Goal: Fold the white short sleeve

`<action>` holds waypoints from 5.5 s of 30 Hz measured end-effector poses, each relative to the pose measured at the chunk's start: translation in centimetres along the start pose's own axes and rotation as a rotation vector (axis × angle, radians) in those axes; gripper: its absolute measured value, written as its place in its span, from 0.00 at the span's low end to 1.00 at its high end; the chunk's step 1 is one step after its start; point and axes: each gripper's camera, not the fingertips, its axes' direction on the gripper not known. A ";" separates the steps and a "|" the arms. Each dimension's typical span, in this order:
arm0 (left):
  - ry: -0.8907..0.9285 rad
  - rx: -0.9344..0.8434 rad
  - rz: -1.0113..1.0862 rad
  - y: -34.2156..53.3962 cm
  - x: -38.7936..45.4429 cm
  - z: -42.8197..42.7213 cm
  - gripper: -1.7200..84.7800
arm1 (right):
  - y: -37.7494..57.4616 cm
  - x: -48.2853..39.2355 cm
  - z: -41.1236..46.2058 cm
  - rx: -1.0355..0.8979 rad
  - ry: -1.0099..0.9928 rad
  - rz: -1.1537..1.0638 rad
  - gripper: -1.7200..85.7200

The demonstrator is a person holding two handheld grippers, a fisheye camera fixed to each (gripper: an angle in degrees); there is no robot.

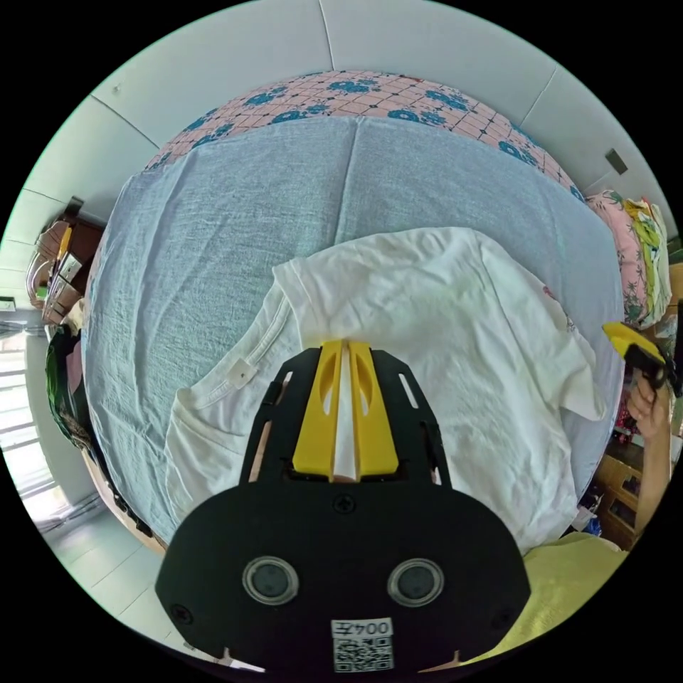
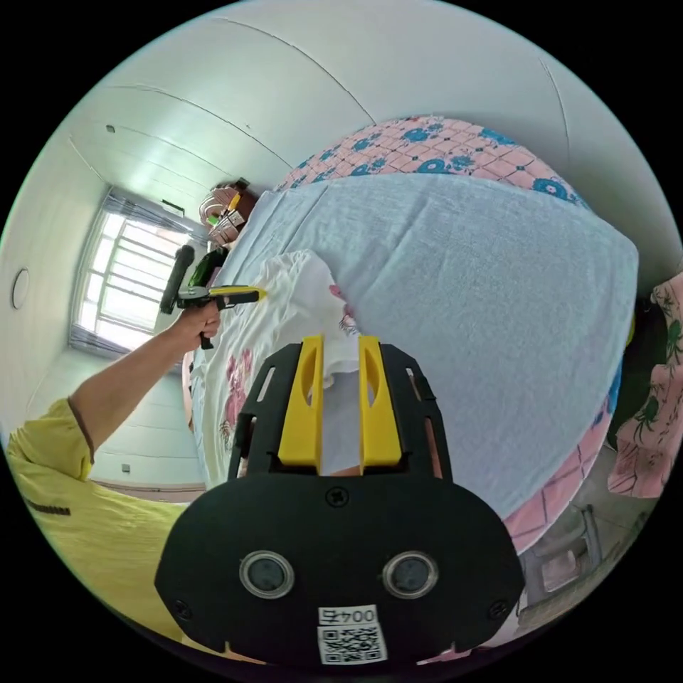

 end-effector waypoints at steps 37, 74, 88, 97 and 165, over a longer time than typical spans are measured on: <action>0.085 0.047 -0.059 -9.0 1.4 0.7 0.03 | -7.6 -12.6 4.6 -0.155 0.712 -0.514 0.02; 0.088 0.054 -0.077 -0.6 -4.5 0.0 0.03 | 5.0 -9.3 4.4 -0.135 0.464 -0.124 0.06; 0.065 0.109 -0.082 9.5 -8.5 -0.9 0.06 | -7.9 -7.4 6.4 -0.091 0.587 -0.208 0.06; 0.107 0.415 -0.212 28.8 -15.8 -7.7 0.10 | -7.3 -11.8 2.3 0.084 0.492 -0.263 0.08; 0.086 0.508 -0.649 92.2 -37.0 -6.6 0.11 | -11.3 -46.3 33.2 -0.171 -0.069 -0.977 0.14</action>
